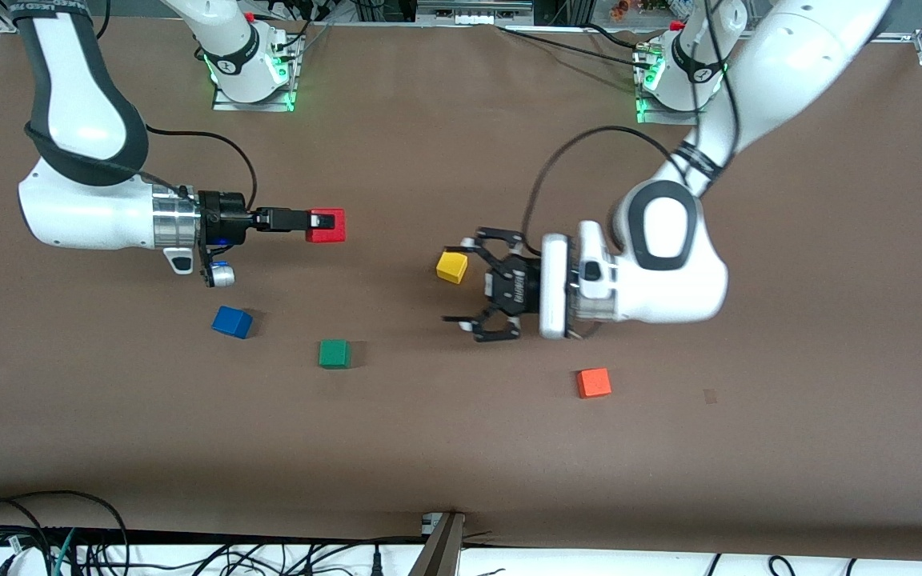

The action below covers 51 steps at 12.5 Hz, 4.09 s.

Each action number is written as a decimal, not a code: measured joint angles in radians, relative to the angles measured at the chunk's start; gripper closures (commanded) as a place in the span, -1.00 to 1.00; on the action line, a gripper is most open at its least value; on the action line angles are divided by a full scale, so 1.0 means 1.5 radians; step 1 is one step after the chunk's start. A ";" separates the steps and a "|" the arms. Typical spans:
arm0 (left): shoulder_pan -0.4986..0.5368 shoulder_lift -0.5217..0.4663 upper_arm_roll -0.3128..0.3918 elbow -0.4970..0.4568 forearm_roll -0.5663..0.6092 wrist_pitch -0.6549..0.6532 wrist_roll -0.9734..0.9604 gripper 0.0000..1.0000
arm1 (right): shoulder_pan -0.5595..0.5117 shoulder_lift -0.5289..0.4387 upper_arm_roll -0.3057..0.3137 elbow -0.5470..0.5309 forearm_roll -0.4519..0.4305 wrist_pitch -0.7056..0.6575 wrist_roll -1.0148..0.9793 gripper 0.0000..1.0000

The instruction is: Pass red block to right arm, stack on blue

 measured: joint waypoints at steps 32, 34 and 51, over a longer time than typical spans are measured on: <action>0.159 -0.183 0.175 0.180 1.016 -0.535 -0.621 -1.00 | -0.009 0.162 -0.022 -0.044 -0.688 0.443 -0.180 0.93; 0.159 -0.203 0.178 0.168 0.999 -0.537 -0.687 -1.00 | -0.009 0.162 -0.023 -0.044 -0.688 0.443 -0.185 0.93; 0.047 -0.461 0.371 -0.151 0.732 -0.362 -1.125 -1.00 | -0.008 -0.038 -0.015 0.023 -0.687 0.174 0.031 -1.00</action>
